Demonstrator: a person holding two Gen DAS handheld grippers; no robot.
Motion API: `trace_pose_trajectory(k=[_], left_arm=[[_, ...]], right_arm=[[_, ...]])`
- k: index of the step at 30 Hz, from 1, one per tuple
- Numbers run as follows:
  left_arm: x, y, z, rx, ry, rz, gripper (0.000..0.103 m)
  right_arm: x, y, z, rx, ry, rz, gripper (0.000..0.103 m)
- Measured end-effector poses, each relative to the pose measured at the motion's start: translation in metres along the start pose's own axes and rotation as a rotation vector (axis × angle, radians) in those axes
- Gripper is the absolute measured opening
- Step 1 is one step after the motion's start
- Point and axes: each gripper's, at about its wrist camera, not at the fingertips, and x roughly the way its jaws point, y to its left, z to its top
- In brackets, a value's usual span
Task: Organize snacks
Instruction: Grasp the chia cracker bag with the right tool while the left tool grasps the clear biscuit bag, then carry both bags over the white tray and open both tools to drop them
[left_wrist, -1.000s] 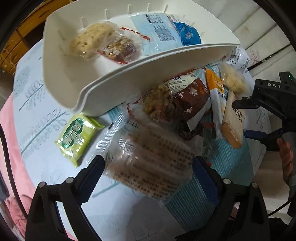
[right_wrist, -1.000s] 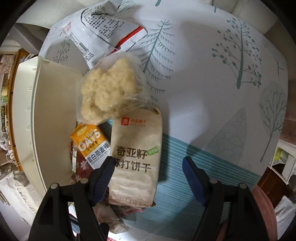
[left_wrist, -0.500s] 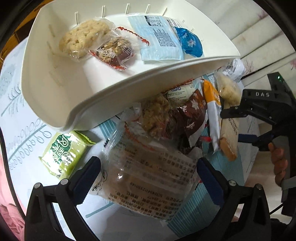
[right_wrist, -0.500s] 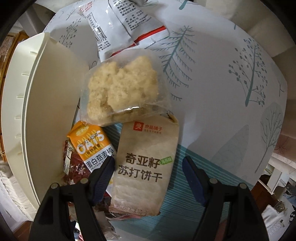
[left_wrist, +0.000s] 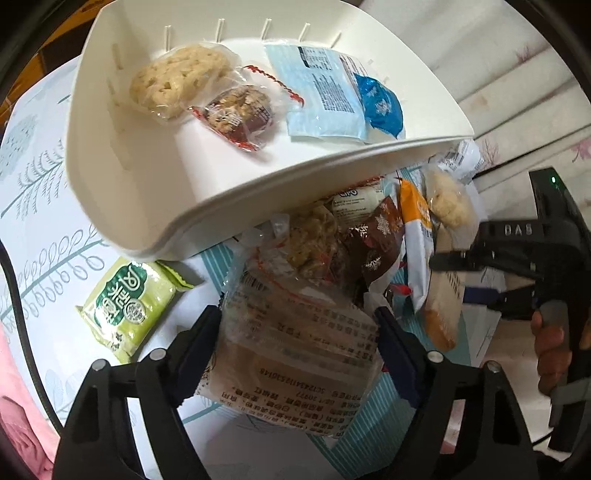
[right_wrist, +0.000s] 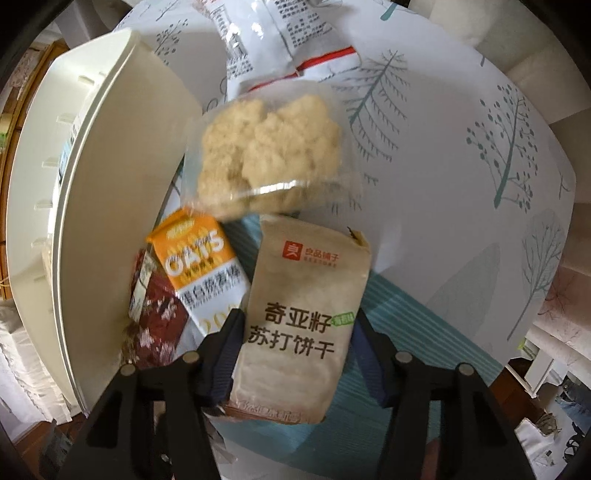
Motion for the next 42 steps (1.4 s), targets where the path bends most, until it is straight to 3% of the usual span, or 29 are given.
trace_pose_trajectory(k=[7,24,30,36,42], left_arm=[[-0.015,0.006,-0.012,-0.022,-0.007,-0.002,0.075],[-0.097,0.057,-0.079,-0.323,-0.053,0.059,0.075],[-0.126,0.055,-0.091,-0.402,-0.071,0.076,0.075],[-0.156,0.039,-0.082,-0.453,-0.125,0.113,0.075],[-0.189,0.023,-0.063,-0.535,-0.181,0.15,0.075]], right_arm=[[0.001,0.026,-0.027,-0.081,0.05,-0.008,0.057],[-0.003,0.102,-0.116,-0.427,0.157,0.009,0.057],[0.007,0.125,-0.146,-0.635,0.213,0.034,0.057],[0.003,0.146,-0.168,-0.896,0.277,0.108,0.057],[-0.025,0.174,-0.186,-1.173,0.229,0.203,0.057]])
